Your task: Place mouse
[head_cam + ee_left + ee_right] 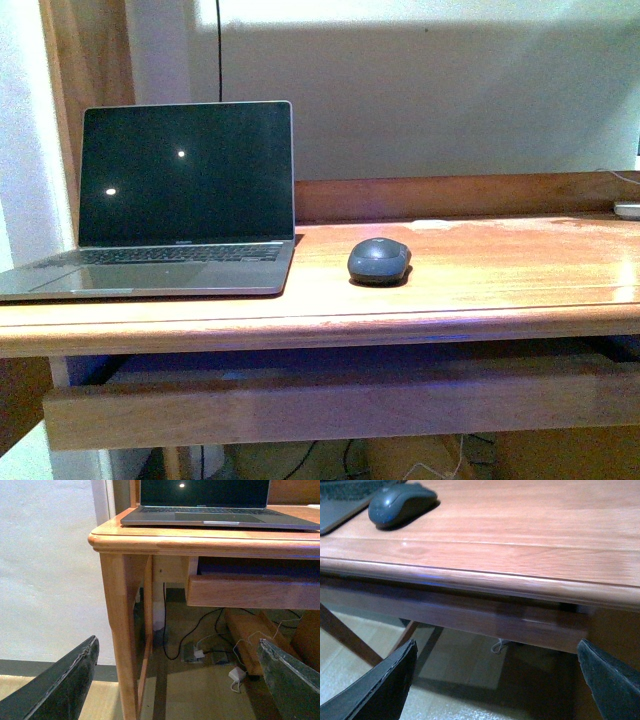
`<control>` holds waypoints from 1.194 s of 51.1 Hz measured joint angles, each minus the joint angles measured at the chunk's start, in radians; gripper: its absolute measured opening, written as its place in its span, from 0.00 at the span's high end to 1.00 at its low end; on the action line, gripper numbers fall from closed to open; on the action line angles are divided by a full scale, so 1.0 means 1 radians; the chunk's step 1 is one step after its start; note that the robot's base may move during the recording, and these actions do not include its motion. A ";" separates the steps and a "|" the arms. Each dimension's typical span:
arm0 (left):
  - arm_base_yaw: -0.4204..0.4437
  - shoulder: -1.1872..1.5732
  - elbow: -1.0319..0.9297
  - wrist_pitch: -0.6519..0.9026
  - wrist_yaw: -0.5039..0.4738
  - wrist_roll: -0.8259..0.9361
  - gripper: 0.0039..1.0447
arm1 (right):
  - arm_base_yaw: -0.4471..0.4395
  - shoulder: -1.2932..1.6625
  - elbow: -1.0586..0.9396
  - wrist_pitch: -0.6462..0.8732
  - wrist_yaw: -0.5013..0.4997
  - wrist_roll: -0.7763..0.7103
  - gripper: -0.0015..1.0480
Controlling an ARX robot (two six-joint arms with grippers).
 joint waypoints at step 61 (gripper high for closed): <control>0.000 0.000 0.000 0.000 0.000 0.000 0.07 | 0.023 -0.810 -0.555 0.019 0.539 0.047 0.97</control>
